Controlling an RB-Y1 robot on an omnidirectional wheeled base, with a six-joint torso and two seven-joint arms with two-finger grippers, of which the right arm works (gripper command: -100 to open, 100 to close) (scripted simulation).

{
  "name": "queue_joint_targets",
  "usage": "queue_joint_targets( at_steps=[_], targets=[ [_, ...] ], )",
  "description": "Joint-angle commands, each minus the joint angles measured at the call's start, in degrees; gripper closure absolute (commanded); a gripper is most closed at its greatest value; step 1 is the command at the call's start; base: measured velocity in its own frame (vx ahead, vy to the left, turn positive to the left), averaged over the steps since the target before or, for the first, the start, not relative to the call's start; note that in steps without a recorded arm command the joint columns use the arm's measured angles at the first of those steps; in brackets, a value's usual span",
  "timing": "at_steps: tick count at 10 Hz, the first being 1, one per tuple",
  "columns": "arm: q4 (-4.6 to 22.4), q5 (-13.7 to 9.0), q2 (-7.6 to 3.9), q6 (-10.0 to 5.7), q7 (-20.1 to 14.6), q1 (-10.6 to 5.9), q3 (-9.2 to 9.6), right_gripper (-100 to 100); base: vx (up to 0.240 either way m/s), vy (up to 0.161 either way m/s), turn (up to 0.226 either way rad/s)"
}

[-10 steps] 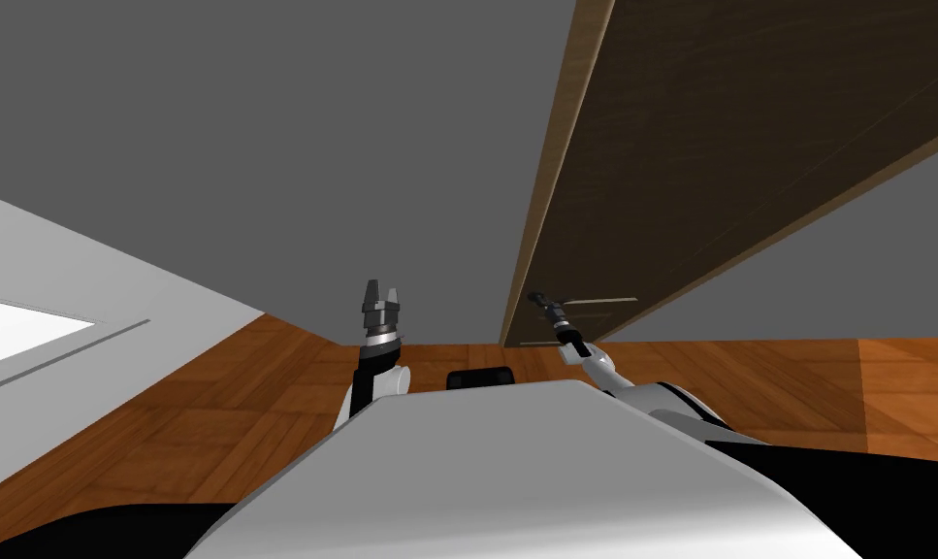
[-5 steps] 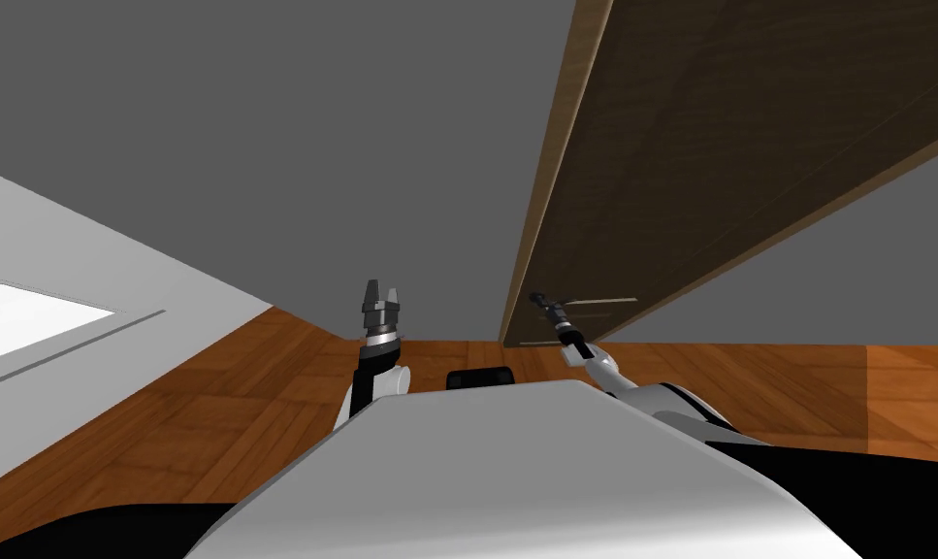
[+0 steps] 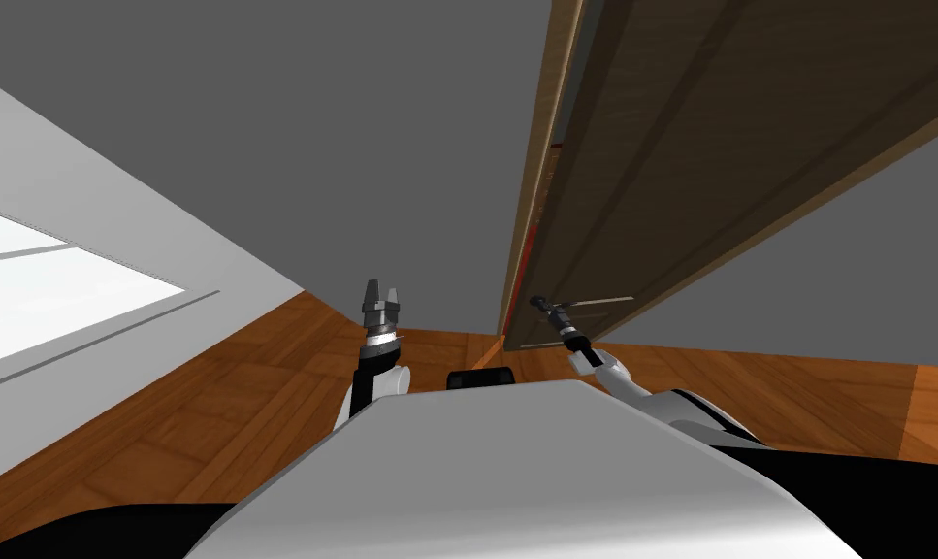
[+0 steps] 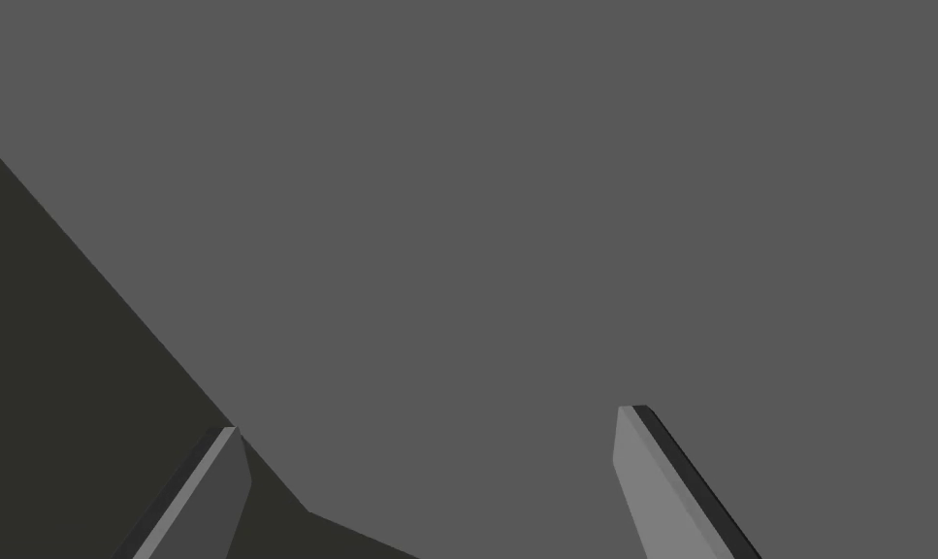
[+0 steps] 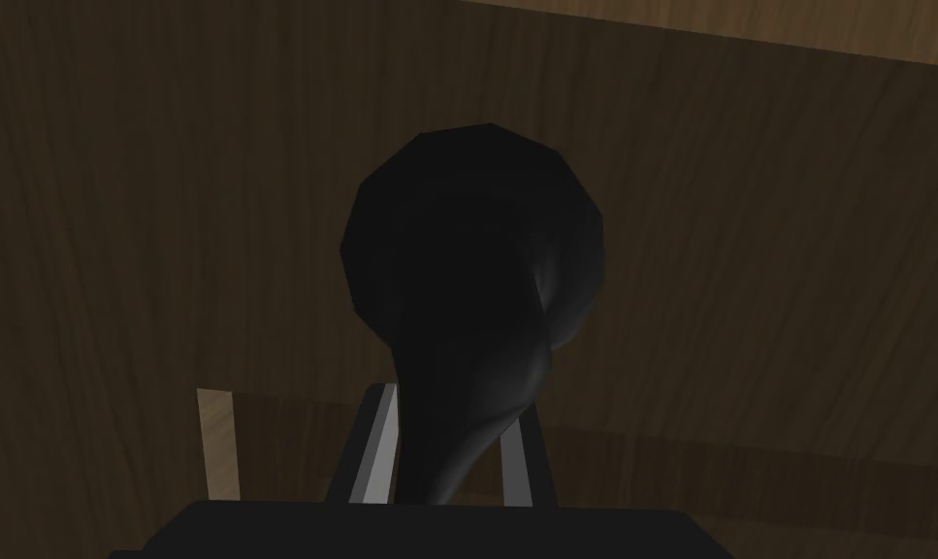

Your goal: Pull the door open

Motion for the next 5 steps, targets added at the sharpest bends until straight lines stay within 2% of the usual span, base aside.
queue_joint_targets(
  at_steps=[1,2,3,4,5],
  targets=[
    [-1.03,0.31,-1.03,-1.05,-1.1,1.07,0.81,100,-0.199,-0.095,0.091],
    [-1.17,0.53,-1.55,-1.75,-1.77,1.52,1.38,100,-0.199,-0.072,0.095],
    [-1.15,0.42,-1.05,-1.02,-1.31,1.29,1.11,100,-0.089,-0.025,0.018],
    [-0.9,0.49,-1.98,-3.02,-2.27,2.5,1.9,100,-0.151,-0.085,0.17],
    [-0.9,0.49,-1.98,-3.02,-2.27,2.5,1.9,100,-0.169,-0.081,0.112]
  ],
)
